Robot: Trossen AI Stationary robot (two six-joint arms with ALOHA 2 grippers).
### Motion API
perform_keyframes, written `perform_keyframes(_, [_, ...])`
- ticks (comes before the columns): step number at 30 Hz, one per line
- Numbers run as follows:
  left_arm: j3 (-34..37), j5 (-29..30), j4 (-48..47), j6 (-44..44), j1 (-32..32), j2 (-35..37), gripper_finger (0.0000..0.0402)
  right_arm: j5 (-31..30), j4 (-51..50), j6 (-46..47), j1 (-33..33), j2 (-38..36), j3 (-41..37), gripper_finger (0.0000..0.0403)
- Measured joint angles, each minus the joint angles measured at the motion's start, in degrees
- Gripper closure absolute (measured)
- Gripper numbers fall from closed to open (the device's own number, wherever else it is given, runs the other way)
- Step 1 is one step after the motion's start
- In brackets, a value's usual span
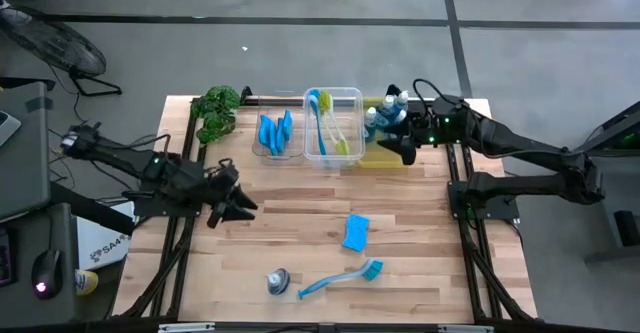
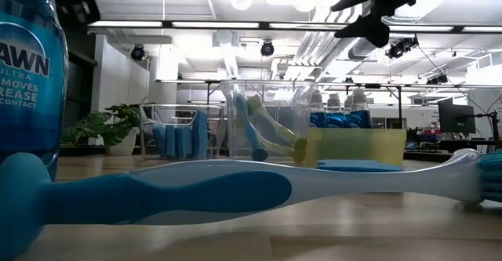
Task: Pick & Place Kitchen Sink Supplies
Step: Put the dishwashing liquid into the yellow bin
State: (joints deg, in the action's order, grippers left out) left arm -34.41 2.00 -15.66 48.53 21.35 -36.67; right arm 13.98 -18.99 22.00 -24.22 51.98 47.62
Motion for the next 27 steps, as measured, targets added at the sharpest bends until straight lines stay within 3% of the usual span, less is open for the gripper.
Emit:
perform_keyframes(7, [-0.02,15.11,0.41,11.09,15.63,-5.02,0.0193,-0.11,-0.89,-0.61,3.92,-0.02,0.00,0.0116])
perform_keyframes(16, [-1.19,29.71,8.60,24.59,29.22,-20.90,0.0193,-0.30,-0.91,-1.49,7.01,-0.02,0.00,0.0116])
perform_keyframes(23, [-8.21,32.52,6.20,32.69,32.49,-32.86,0.0193,0.02,-0.93,-1.74,9.24,-0.02,0.00,0.0116])
perform_keyframes(27, [-13.65,32.71,-1.86,36.74,32.28,-37.44,0.0193,0.09,-0.96,-1.95,10.47,-0.02,0.00,0.0116])
